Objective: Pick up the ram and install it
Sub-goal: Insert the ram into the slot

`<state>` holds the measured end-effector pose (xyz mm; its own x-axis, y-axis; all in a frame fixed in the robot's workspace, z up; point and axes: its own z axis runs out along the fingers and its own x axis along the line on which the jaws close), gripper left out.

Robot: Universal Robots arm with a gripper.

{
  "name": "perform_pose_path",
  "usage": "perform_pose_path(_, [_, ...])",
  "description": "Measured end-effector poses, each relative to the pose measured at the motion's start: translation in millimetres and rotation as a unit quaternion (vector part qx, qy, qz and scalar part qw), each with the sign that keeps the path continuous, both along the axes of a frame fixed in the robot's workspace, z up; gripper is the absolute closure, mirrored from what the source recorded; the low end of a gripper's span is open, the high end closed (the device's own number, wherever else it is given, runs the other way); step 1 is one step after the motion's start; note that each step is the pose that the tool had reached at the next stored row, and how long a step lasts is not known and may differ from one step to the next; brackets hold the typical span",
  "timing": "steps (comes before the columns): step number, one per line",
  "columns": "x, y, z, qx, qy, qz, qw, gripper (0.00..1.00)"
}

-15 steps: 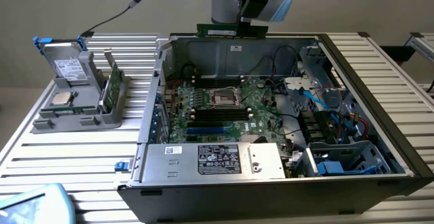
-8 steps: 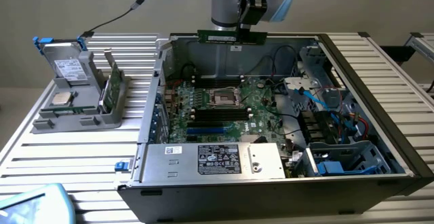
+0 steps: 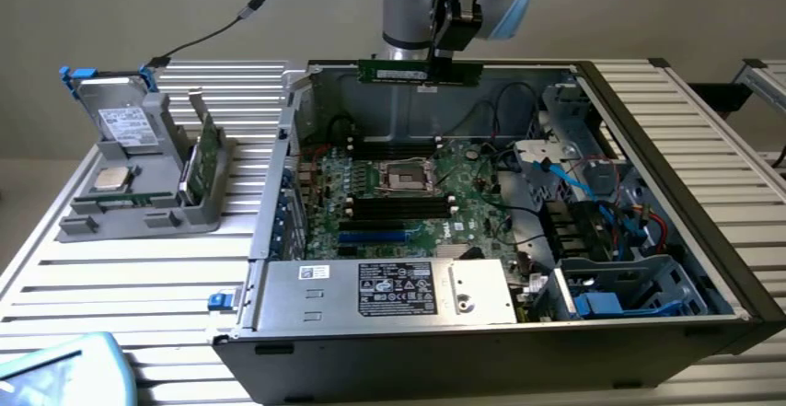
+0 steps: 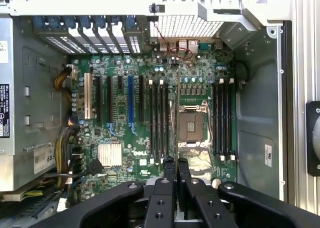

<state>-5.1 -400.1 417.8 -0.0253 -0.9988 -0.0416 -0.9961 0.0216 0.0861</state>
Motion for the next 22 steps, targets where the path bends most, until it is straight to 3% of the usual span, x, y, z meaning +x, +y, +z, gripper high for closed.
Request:
perform_pose_path(11, [0.0, 0.0, -0.1, 0.0, 0.0, 0.0, 1.0, 0.87])
perform_pose_path(22, [-5.7, -0.5, -19.4, 0.0003, 0.0, 0.0, 1.0, 0.87])
